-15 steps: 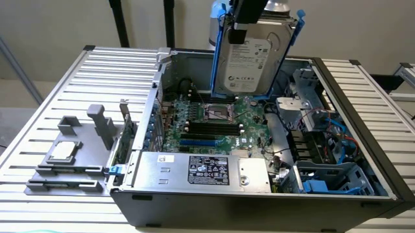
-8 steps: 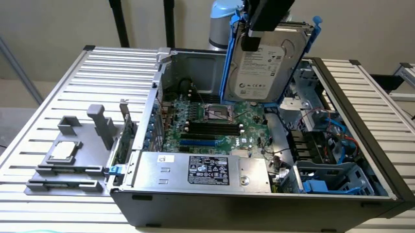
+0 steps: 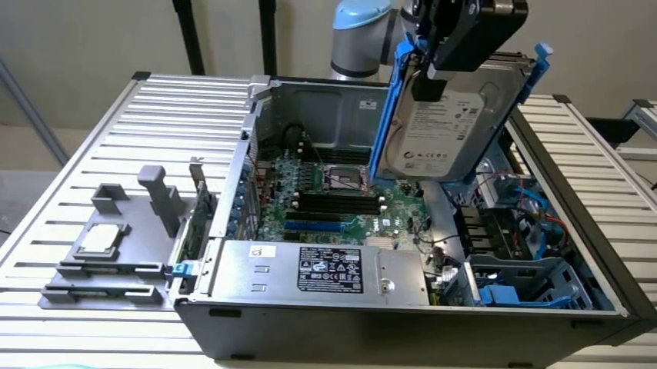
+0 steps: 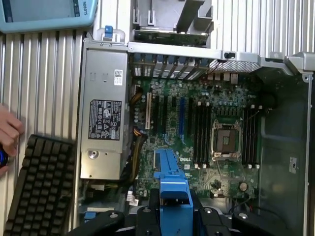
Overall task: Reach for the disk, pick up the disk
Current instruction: 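Pick up the disk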
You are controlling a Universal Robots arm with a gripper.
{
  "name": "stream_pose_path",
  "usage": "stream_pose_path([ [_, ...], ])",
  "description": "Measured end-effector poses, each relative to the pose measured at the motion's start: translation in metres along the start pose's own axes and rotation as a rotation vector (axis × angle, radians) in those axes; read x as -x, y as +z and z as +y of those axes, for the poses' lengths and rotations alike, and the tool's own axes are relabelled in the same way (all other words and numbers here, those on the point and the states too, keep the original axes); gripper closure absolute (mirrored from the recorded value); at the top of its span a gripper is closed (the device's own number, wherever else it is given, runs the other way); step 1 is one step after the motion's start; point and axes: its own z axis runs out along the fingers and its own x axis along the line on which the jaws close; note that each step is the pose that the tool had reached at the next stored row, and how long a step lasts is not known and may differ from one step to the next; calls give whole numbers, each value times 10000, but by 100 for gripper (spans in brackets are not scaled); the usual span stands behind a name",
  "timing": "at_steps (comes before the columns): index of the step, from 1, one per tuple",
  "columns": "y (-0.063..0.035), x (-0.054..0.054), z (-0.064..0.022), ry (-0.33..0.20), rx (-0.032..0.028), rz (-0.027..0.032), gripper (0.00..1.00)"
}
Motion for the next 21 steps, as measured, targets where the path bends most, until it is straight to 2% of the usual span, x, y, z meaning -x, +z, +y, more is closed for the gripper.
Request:
stream_pose_path([
  [21,-52,-704,-428,0,0,0,67],
])
